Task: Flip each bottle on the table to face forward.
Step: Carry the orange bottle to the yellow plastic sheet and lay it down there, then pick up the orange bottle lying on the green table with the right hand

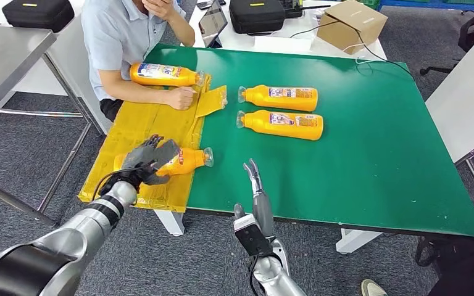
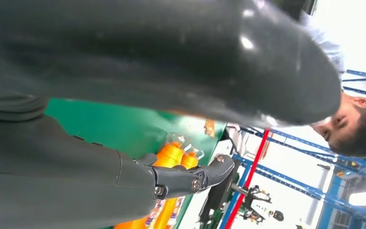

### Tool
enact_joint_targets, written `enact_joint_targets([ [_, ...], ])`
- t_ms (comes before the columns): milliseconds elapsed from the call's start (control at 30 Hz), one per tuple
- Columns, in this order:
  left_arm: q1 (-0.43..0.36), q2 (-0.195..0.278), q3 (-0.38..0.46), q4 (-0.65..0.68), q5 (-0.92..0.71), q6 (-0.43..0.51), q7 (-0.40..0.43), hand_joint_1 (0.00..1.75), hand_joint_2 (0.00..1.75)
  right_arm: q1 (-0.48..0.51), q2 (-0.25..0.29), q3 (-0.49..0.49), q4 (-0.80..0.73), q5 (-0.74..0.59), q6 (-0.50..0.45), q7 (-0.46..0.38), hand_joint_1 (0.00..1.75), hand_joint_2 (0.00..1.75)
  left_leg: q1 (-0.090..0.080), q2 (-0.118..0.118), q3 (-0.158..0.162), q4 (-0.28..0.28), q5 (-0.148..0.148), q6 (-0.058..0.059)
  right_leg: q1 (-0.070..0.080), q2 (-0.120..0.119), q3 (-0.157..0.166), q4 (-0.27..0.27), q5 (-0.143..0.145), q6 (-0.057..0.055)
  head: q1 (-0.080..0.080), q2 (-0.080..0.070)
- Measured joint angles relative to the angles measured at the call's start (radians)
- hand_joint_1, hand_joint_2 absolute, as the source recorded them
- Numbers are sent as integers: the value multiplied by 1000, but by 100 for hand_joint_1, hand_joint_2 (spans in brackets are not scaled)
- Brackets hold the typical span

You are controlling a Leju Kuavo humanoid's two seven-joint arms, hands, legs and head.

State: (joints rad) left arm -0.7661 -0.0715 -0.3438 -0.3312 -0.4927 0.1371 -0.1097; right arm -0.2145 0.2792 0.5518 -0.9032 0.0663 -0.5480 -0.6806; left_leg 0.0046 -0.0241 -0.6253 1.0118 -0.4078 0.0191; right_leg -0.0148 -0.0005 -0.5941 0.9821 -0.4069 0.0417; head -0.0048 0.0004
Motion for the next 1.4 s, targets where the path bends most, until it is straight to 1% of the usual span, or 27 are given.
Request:
enact_joint_targets([
  [67, -4, -10, 56, -11, 88, -98, -51, 0, 175, 0, 0, 0, 0, 1, -4, 0, 0, 0, 0, -2, 1, 0, 0, 0, 0, -1, 2, 0, 0, 1, 0, 0],
  [133, -2, -20, 99, -26, 143, -164, -90, 0, 175, 1, 0, 0, 1, 1, -7, 0, 0, 0, -1, 0, 1, 0, 0, 0, 0, -1, 2, 0, 2, 0, 0, 0],
  [200, 4, -27, 131, -42, 181, -204, -123, 0, 175, 3, 0, 0, 1, 0, -12, 0, 0, 0, -1, 3, 1, 0, 0, 0, -1, 0, 1, 0, 3, -1, 0, 0],
  [267, 18, -32, 154, -68, 219, -224, -160, 0, 175, 7, -1, -2, 0, -1, -19, 0, 0, 0, -1, 4, 1, 0, 1, 0, -1, 0, 0, 0, 3, -1, 0, 0],
  [333, 47, -35, 169, -113, 257, -208, -212, 0, 175, 14, -3, -5, -1, 0, -30, 0, 0, 0, -1, 5, 0, 0, 1, 0, 0, 0, -1, 0, 3, -1, 0, 0],
  [433, 120, -48, 178, -260, 328, -100, -301, 0, 175, 31, -10, -14, -13, 5, -56, 0, 0, 0, 0, 5, -2, 0, 1, 0, 0, 0, -3, 0, 3, -1, 0, 0],
  [500, 171, -59, 179, -387, 383, -44, -325, 0, 175, 43, -17, -18, -27, 13, -75, 0, 0, 0, 0, 5, -4, 0, 1, 0, 0, 0, -5, 0, 3, -1, 0, 0],
  [633, 258, -74, 179, -616, 488, 3, -342, 0, 175, 61, -30, -20, -55, 30, -109, 0, 0, 0, 0, 5, -7, 0, 0, 0, 0, 0, -8, 0, 3, -1, 0, 0],
  [767, 307, -83, 178, -757, 549, 18, -353, 0, 175, 72, -39, -20, -72, 51, -125, 0, 0, 175, 0, 5, -9, 0, 0, 0, 0, 0, -10, 0, 2, -1, 0, 0],
  [867, 349, -89, 176, -857, 672, 43, -358, 0, 175, 76, -48, -37, -82, 153, -140, 1, 0, 175, 0, 5, -9, 0, 0, 0, 0, 0, -10, 0, 3, -1, 0, 0],
  [933, 385, -93, 173, -930, 760, 68, -350, 0, 175, 72, -59, -69, -75, 268, -143, 15, 0, 175, 0, 5, -9, 0, 0, 0, 0, 0, -10, 0, 2, -1, 0, 0],
  [967, 405, -95, 172, -964, 790, 82, -345, 0, 175, 67, -68, -88, -67, 331, -144, 37, 0, 175, 0, 5, -9, 0, 0, 0, 0, 0, -9, 0, 2, -1, 0, 0],
  [1000, 426, -97, 170, -996, 810, 99, -340, 0, 175, 59, -79, -109, -57, 404, -144, 71, 0, 175, 0, 5, -9, 0, 0, 0, 0, 0, -9, 0, 2, -1, 0, 0],
  [1067, 470, -100, 167, -1047, 819, 140, -340, 0, 175, 40, -106, -160, -32, 570, -145, 165, 0, 175, -1, 4, -9, 0, 0, 0, -1, 0, -9, 0, 2, -1, 0, 0],
  [1133, 515, -103, 162, -1080, 793, 194, -358, 0, 175, 13, -135, -219, 2, 729, -145, 266, 0, 175, -2, 4, -9, 0, 0, 0, -2, 0, -9, 0, 3, -1, 0, 0],
  [1167, 536, -105, 159, -1089, 773, 222, -373, 0, 175, -3, -150, -246, 23, 787, -146, 307, 0, 175, -2, 4, -9, 0, 0, 0, -2, 0, -9, 0, 3, -1, 0, 0],
  [1200, 556, -107, 156, -1097, 753, 247, -390, 0, 175, -19, -165, -271, 44, 831, -146, 337, 0, 175, -2, 4, -9, 0, 0, 0, -2, 0, -9, 0, 3, -1, 0, 0],
  [1267, 589, -112, 151, -1106, 726, 277, -413, 0, 175, -44, -189, -313, 77, 875, -146, 365, 0, 175, -2, 4, -9, 0, 0, 1, -2, 0, -9, 0, 3, -1, 0, 0],
  [1400, 619, -118, 146, -1116, 715, 291, -424, 0, 175, -69, -213, -360, 113, 895, -147, 371, 0, 175, -2, 4, -9, 0, 0, 1, -2, 0, -9, 0, 3, -1, 0, 0],
])
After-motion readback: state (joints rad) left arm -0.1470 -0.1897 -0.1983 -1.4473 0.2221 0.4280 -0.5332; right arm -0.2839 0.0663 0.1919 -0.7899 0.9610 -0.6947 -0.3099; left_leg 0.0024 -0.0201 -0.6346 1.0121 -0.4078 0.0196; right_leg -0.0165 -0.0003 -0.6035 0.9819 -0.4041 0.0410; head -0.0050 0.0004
